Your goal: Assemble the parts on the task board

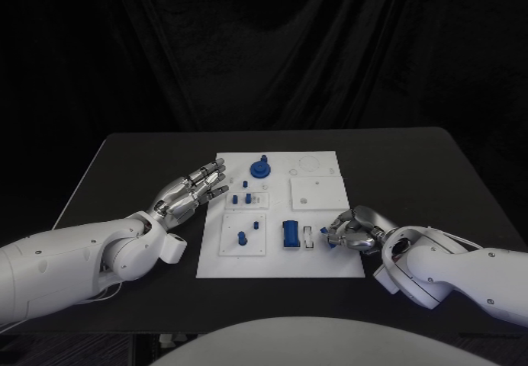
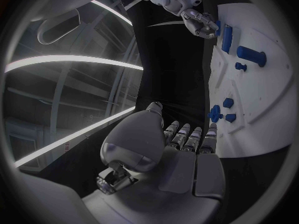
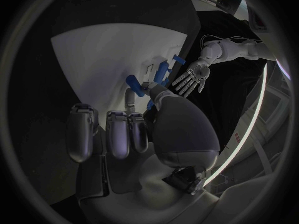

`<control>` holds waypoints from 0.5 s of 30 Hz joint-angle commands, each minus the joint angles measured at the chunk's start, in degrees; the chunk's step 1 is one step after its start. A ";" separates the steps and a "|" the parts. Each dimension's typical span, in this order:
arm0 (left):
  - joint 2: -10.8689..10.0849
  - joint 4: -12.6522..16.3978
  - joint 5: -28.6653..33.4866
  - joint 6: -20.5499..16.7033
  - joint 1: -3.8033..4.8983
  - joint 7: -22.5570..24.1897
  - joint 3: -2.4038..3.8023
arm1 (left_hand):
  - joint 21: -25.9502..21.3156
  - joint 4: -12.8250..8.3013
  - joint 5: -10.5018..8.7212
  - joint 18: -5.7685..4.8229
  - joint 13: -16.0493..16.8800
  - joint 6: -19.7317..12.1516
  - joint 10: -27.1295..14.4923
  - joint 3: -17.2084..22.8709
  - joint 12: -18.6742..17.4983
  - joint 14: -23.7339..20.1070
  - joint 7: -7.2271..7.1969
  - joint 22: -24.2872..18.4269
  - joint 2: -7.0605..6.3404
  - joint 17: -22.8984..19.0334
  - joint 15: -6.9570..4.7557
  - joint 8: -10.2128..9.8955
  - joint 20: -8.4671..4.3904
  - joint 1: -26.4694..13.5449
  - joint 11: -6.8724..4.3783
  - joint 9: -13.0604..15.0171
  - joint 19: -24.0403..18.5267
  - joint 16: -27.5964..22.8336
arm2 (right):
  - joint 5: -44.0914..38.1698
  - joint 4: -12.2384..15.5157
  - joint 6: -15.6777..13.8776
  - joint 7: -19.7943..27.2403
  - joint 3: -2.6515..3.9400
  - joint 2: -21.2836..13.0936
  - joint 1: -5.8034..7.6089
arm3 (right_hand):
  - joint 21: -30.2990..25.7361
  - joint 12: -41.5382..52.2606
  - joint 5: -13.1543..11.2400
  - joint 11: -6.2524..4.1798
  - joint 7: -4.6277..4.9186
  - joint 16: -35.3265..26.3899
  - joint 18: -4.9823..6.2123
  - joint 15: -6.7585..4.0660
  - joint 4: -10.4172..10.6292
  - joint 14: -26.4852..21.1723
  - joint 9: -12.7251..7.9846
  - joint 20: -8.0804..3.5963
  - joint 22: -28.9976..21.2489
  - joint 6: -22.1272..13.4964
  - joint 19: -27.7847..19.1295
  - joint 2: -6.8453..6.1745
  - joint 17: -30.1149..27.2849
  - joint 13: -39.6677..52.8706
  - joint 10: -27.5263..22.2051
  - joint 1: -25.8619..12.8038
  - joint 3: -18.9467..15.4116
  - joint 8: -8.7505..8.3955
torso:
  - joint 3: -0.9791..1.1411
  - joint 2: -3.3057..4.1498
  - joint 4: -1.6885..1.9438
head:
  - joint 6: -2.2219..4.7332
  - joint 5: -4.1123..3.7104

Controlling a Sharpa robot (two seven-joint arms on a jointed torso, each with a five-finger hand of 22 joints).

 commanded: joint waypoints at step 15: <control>-0.29 0.29 -0.10 0.36 -0.10 3.26 0.03 | 0.24 0.25 -0.28 0.13 0.07 -0.28 0.04 0.13 0.24 0.05 0.02 0.06 0.00 0.01 0.25 0.18 0.30 -0.32 -0.01 0.00 0.15 0.06 | 4.43 -1.03 -3.65 3.25 0.05 2.43 -0.13 | -1.03 0.15 0.22 0.28 0.11 -0.58 0.78 0.41 1.03 4.41 -0.22 0.42 11.65 -0.62 2.08 0.11 7.44 15.09 6.07 -1.87 -0.12 0.25 | 0.03 0.02 -0.04 | -0.01 -0.31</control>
